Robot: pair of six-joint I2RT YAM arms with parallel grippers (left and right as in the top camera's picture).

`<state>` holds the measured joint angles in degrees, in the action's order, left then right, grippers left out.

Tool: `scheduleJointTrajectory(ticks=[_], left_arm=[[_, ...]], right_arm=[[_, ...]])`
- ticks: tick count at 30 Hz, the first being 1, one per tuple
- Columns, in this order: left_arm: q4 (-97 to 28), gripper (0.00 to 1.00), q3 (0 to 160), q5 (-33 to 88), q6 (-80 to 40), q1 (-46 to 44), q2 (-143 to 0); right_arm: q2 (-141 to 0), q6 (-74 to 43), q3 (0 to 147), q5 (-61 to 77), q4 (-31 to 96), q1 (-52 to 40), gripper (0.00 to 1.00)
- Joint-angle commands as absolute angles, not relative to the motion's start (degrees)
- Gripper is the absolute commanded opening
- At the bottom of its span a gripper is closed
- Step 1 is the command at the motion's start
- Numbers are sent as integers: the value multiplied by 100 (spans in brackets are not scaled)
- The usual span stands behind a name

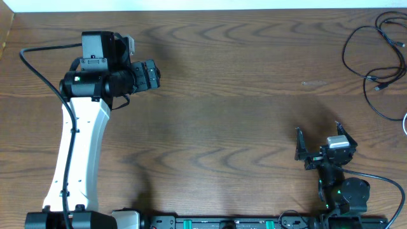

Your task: Untangle cables

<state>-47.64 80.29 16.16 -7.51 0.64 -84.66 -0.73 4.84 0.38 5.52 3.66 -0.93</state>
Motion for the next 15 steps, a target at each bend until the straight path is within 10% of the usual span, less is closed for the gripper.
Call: scheduleJointTrajectory(ticks=[1,15], left_arm=[[-4766,93,8086,1577,-760,91,-8499],[-4755,93,7109,969,-585,91,-7341]], right_arm=[[-32,478,32,504,392,-69,99],[-32,478,32,506,392,-69,99]])
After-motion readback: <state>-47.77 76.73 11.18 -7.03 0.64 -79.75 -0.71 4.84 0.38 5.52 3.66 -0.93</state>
